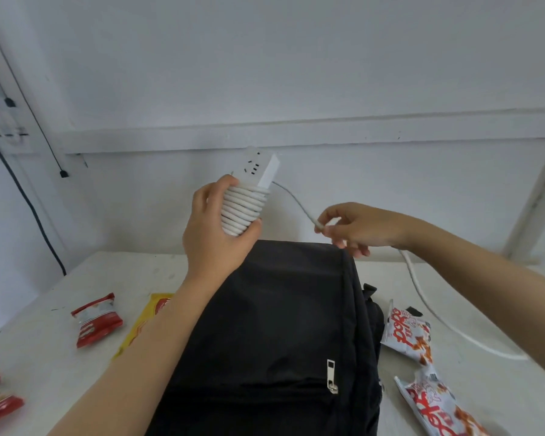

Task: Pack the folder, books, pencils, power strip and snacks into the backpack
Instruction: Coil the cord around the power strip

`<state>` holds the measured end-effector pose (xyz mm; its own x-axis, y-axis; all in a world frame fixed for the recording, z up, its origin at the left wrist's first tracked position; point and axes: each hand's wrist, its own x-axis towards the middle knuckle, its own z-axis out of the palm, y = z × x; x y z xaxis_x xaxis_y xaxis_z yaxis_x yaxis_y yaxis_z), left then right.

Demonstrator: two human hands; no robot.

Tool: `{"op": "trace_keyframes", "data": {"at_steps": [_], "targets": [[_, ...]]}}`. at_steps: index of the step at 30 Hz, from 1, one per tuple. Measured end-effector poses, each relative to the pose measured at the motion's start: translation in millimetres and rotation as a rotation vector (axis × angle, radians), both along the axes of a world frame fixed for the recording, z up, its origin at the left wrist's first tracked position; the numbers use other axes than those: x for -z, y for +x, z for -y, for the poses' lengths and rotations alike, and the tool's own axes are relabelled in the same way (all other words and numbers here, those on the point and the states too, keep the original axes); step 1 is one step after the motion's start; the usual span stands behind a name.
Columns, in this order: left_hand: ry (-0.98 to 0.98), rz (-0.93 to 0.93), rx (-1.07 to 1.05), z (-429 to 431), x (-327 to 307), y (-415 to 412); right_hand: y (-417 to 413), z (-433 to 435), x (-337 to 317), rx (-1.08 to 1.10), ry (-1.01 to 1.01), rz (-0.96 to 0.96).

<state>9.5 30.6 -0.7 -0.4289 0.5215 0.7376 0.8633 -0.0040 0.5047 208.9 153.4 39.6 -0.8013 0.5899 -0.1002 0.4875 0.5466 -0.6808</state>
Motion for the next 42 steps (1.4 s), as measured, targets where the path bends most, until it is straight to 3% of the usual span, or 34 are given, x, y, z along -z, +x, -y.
{"op": "trace_keyframes", "data": {"at_steps": [3,7,9,24,31,37,42], "targets": [[-0.043,-0.001,-0.037,-5.7,4.1,-6.3,12.1,12.3,-12.2,0.021,0.107,0.043],[-0.107,-0.009,-0.041,-15.8,9.8,0.0,23.2,28.4,-32.7,0.024,0.756,0.095],[-0.149,-0.031,-0.04,-21.6,10.1,5.3,28.2,31.7,-40.5,0.006,0.939,0.072],[-0.309,-0.175,0.131,-37.4,-15.4,38.2,27.0,35.6,-69.9,-0.134,1.168,-0.064],[-0.212,-0.254,0.388,-19.7,-13.1,45.6,12.2,22.6,-95.1,-0.053,0.954,-0.258],[-0.073,-0.509,0.349,-5.1,-7.3,41.8,10.9,8.3,-105.5,-0.079,0.363,-0.342],[0.01,-0.352,0.412,6.2,-11.9,42.5,6.8,-1.7,-89.7,-0.1,0.158,-0.348]]}}
